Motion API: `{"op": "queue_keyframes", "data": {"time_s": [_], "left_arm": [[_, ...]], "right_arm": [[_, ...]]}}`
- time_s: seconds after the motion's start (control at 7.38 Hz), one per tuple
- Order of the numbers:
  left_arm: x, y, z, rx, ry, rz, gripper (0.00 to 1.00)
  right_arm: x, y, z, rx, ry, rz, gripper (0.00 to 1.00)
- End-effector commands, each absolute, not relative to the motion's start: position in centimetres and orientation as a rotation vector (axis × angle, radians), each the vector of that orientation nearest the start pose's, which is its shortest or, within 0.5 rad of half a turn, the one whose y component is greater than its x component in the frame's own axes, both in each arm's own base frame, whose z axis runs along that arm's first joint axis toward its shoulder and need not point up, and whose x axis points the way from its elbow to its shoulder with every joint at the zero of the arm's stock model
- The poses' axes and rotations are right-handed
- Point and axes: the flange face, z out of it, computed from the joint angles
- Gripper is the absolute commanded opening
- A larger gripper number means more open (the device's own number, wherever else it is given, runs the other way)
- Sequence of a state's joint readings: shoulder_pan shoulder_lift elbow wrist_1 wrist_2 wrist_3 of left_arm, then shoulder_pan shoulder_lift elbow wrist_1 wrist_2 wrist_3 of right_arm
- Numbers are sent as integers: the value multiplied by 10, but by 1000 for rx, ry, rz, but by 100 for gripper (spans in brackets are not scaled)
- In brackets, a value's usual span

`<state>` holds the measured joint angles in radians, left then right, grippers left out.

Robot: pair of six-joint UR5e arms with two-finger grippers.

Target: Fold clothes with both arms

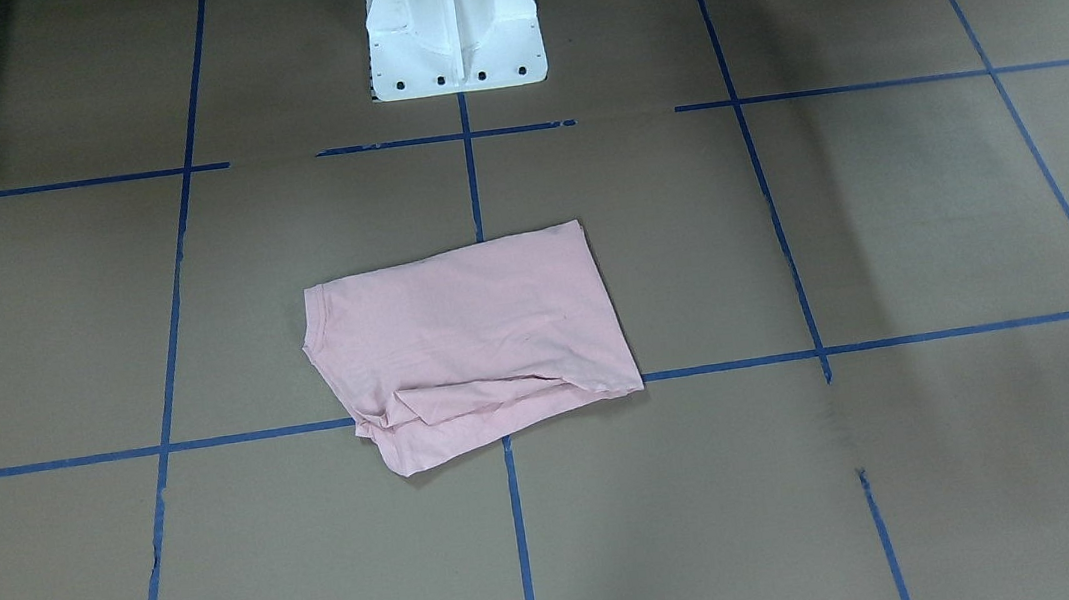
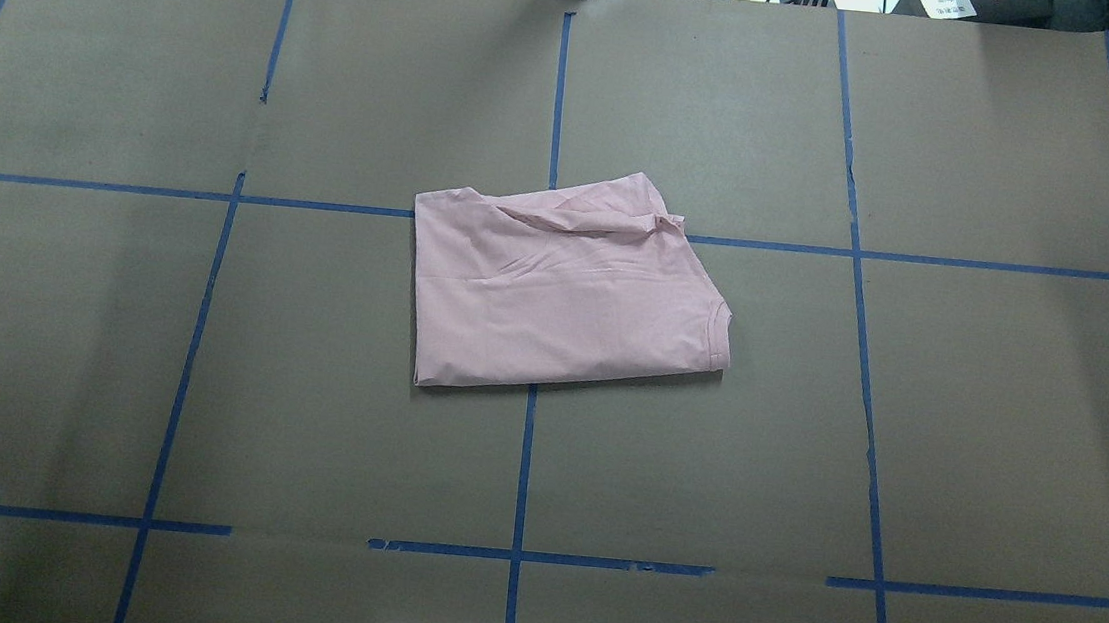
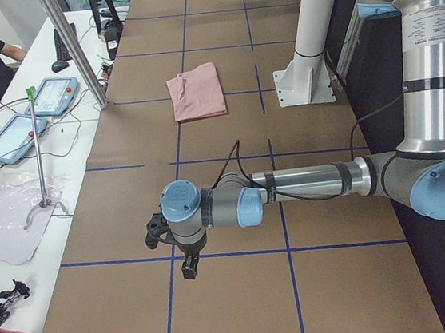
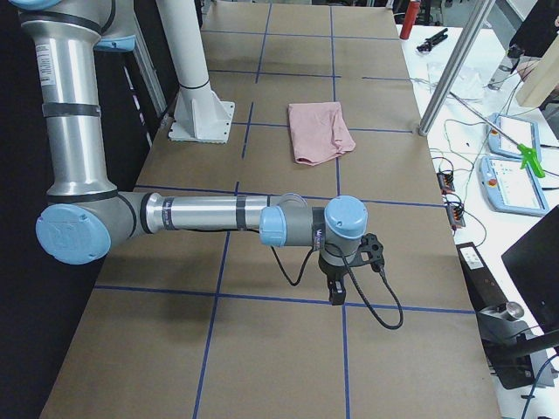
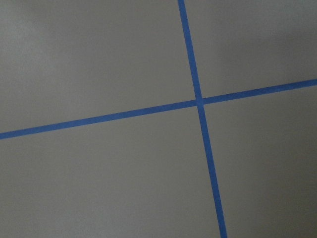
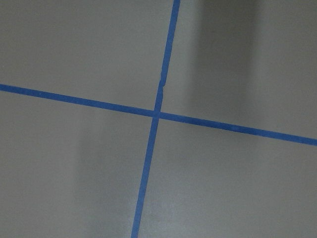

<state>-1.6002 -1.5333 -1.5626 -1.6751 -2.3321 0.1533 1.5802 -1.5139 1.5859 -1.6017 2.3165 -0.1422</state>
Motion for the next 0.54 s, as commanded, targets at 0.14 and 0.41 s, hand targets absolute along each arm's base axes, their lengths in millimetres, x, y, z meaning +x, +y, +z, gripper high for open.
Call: {"op": "queue_keyframes", "data": {"time_s": [0.14,0.41], "left_arm": [[-79,-462,672,130,754,138,100],[-79,-472,677,128,748,143,100]], "right_arm": [[69,-513,619,104,-739,-144,100],[60,-500,617,97,-734,-139,100]]}}
